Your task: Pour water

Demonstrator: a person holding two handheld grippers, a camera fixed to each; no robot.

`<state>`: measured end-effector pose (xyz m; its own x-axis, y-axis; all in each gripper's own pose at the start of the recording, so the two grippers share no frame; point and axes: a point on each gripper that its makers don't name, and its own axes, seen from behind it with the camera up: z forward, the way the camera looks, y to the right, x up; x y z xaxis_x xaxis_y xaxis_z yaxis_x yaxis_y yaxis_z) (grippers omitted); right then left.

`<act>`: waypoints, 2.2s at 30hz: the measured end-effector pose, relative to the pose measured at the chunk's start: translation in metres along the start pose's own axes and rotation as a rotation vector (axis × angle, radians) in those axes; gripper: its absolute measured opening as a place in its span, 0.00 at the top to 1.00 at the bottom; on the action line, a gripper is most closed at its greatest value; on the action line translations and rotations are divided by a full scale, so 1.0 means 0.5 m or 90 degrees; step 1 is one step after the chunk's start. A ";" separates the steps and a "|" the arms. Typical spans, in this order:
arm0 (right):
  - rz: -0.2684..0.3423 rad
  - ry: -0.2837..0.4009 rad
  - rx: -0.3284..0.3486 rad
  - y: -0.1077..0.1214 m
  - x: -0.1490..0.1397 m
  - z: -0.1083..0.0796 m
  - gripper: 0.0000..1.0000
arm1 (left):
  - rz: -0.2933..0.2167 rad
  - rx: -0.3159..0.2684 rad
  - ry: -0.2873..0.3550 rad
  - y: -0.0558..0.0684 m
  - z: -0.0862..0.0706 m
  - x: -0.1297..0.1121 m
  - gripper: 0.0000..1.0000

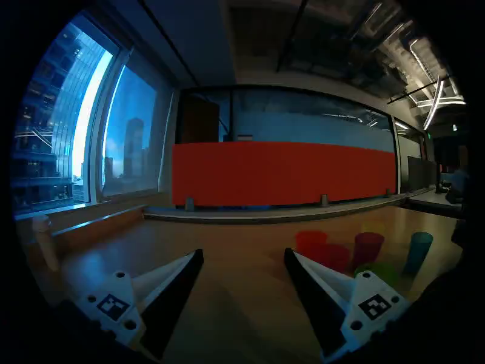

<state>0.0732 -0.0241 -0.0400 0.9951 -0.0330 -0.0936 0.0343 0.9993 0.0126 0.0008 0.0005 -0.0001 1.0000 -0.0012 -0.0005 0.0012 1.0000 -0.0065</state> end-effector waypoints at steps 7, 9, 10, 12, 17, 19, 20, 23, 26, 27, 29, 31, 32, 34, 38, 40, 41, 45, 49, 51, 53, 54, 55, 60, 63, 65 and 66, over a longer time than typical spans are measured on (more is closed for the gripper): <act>-0.006 -0.002 0.016 -0.023 -0.032 0.010 0.00 | 0.000 0.000 0.000 0.000 0.000 0.000 0.01; -0.004 -0.003 0.019 -0.028 -0.041 0.014 0.00 | 0.000 0.000 0.000 0.000 0.000 0.000 0.01; -0.002 -0.004 0.020 -0.029 -0.046 0.016 0.00 | 0.000 0.000 0.000 0.000 0.000 0.000 0.01; 0.001 -0.005 0.021 -0.029 -0.057 0.019 0.00 | 0.000 0.000 0.000 0.000 0.000 0.000 0.01; 0.003 -0.016 0.019 -0.019 -0.092 0.023 0.00 | 0.000 0.000 0.000 -0.001 0.000 0.000 0.01; 0.008 -0.020 0.012 -0.008 -0.102 0.025 0.00 | 0.000 0.000 0.000 0.000 0.000 0.000 0.01; 0.011 -0.022 0.009 -0.003 -0.107 0.026 0.00 | 0.000 0.000 0.000 0.000 0.000 0.000 0.01; 0.020 -0.023 0.000 0.012 -0.116 0.029 0.00 | 0.000 0.000 0.000 0.001 0.000 0.000 0.01; 0.026 -0.025 -0.003 0.021 -0.123 0.033 0.00 | 0.000 0.000 0.000 0.000 0.000 0.000 0.01; 0.025 -0.026 -0.003 0.022 -0.124 0.034 0.00 | 0.000 0.000 0.000 0.000 0.000 0.000 0.01; 0.024 -0.028 -0.002 0.023 -0.128 0.035 0.00 | 0.000 0.000 0.000 0.000 0.000 0.000 0.01; 0.020 -0.032 -0.004 0.024 -0.134 0.035 0.00 | 0.000 0.000 0.000 0.001 0.000 0.000 0.01; 0.018 -0.034 -0.004 0.024 -0.136 0.035 0.00 | 0.000 0.000 0.000 0.001 0.000 0.000 0.01; 0.016 -0.040 -0.006 0.026 -0.144 0.034 0.00 | 0.000 0.000 0.000 0.001 0.000 0.000 0.01; 0.018 -0.045 -0.008 0.029 -0.150 0.035 0.00 | 0.000 0.000 0.000 0.001 0.000 0.000 0.01; 0.018 -0.046 -0.009 0.030 -0.152 0.035 0.00 | 0.000 0.000 0.000 0.001 0.000 0.000 0.01; 0.018 -0.047 -0.009 0.030 -0.153 0.035 0.00 | 0.000 0.000 0.000 0.001 0.000 0.000 0.01; 0.020 -0.053 -0.009 0.028 -0.157 0.035 0.00 | 0.000 0.000 0.000 0.001 0.000 0.000 0.01; 0.020 -0.057 -0.008 0.027 -0.160 0.035 0.00 | 0.000 0.000 0.000 0.001 0.000 0.000 0.01; 0.020 -0.058 -0.008 0.028 -0.161 0.036 0.00 | 0.000 0.000 0.000 0.002 0.001 0.000 0.01; 0.020 -0.058 -0.009 0.028 -0.161 0.036 0.00 | 0.000 0.000 0.000 0.002 0.001 0.000 0.01; 0.020 -0.059 -0.008 0.028 -0.161 0.037 0.00 | 0.000 0.000 0.000 0.002 0.001 0.000 0.01; 0.020 -0.059 -0.008 0.028 -0.161 0.038 0.00 | 0.000 0.000 0.000 0.002 0.001 -0.001 0.01; 0.021 -0.060 -0.008 0.028 -0.161 0.040 0.00 | 0.000 0.000 0.000 0.002 0.001 -0.001 0.01; 0.021 -0.060 -0.007 0.027 -0.161 0.040 0.00 | 0.000 0.000 0.000 0.001 0.001 0.000 0.01; 0.021 -0.060 -0.007 0.027 -0.161 0.040 0.00 | 0.000 0.000 0.000 0.001 0.001 0.000 0.01; 0.021 -0.060 -0.007 0.027 -0.161 0.040 0.00 | 0.000 0.000 0.000 0.001 0.001 0.000 0.01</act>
<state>-0.0046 -0.0084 -0.0123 1.0000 -0.0010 0.0004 0.0010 1.0000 0.0023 0.0008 0.0012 0.0005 1.0000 -0.0014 -0.0006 0.0014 1.0000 -0.0061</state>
